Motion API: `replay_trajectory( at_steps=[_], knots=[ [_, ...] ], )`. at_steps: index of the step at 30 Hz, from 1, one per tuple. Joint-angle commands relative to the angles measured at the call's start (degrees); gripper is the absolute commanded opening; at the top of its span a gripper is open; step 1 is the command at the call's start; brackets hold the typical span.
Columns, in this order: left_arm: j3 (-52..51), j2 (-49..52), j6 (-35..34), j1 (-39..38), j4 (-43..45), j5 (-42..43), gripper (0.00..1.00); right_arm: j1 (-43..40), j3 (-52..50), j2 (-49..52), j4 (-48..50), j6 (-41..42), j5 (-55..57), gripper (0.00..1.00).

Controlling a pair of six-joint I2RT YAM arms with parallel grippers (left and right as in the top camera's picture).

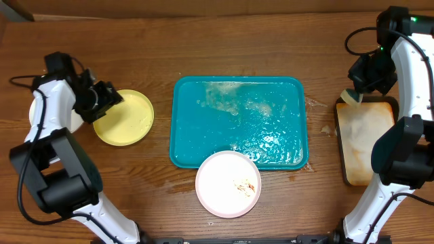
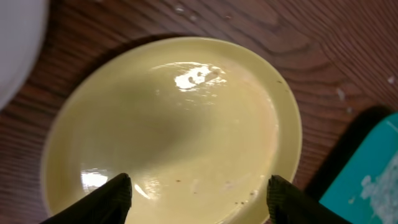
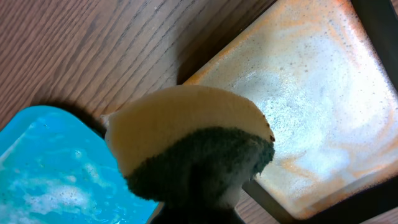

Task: Clean dirty plates on tray and stack at the side
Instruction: 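Lower the yellow plate onto the white plate and release it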

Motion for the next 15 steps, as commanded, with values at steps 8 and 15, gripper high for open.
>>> replay_trajectory(
  at_steps=[8,15],
  knots=[
    [-0.6,-0.2,1.2,7.0,-6.4,-11.1,0.59,-0.2,0.0,-2.6,0.3,-0.7,-1.1,0.04],
    [-8.3,-0.1,0.8,6.8,-2.8,-11.6,0.64,-0.2,0.0,-2.6,0.4,-0.7,-1.1,0.04]
  ],
)
